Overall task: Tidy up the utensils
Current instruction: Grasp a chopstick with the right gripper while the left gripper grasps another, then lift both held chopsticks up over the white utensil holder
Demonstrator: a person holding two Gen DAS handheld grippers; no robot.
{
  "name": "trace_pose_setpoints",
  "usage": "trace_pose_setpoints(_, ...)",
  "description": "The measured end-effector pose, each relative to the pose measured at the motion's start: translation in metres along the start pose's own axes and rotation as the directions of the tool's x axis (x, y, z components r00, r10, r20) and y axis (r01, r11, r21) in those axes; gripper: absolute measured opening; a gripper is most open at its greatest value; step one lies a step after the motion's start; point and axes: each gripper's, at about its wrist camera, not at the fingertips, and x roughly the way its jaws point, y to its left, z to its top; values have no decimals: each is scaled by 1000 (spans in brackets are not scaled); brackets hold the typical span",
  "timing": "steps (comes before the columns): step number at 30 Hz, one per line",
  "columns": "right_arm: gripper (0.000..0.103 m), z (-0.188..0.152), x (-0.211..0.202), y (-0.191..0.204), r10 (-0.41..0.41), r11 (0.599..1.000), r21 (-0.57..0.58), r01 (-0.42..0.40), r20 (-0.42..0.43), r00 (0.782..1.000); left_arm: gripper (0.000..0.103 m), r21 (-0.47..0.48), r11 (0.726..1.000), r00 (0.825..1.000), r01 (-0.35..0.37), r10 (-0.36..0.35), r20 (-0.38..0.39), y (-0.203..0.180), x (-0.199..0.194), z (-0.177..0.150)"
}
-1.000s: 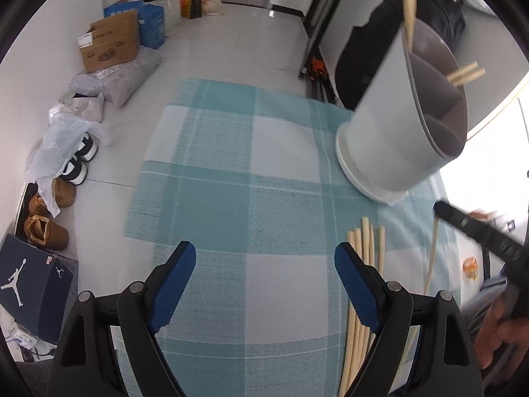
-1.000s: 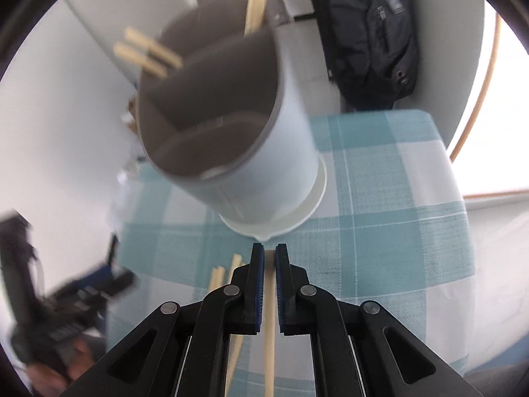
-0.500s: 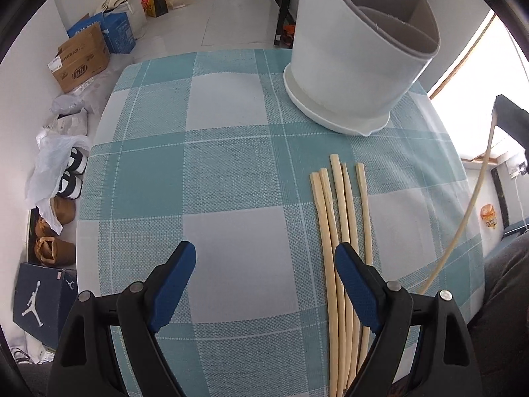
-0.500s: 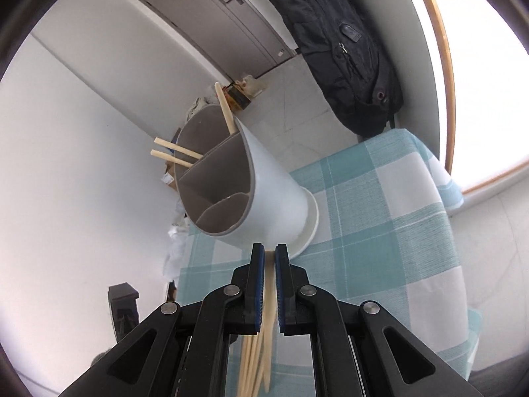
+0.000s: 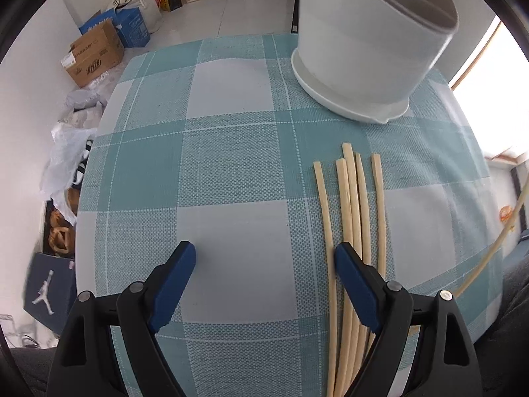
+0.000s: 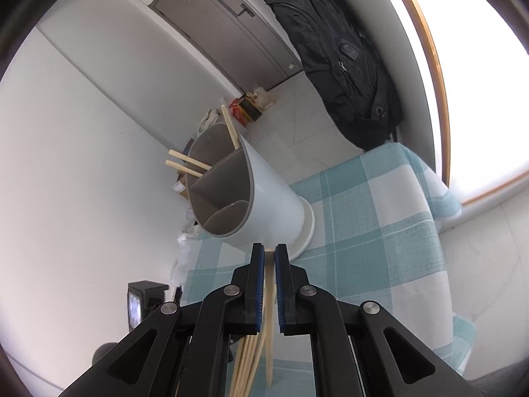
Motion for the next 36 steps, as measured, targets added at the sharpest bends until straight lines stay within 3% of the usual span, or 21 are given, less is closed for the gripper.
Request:
trace_pose_setpoints(8,6,1,-6,-7,28,999,21,-28,3,1000,83,2,1000,1000,-1,1,-8,-4,4,6)
trace_pose_setpoints(13,6,3,-7,-8,41,999,25,-41,0,999,82,63,997,999,-42,42,-2,-16,5,15)
trace_pose_setpoints(19,6,6,-8,-8,42,999,21,-42,8,999,51,90,996,999,25,-22,-31,-21,7,23)
trace_pose_setpoints(24,6,8,-7,-11,54,998,36,-55,10,998,14,148,988,997,54,-45,-66,-35,7,27)
trace_pose_setpoints(26,6,9,-7,-12,59,997,40,-59,8,998,5,168,984,995,66,-54,-79,-41,8,28)
trace_pose_setpoints(36,6,11,-5,-13,67,996,50,-67,3,998,4,107,989,992,103,-94,-86,-23,12,40)
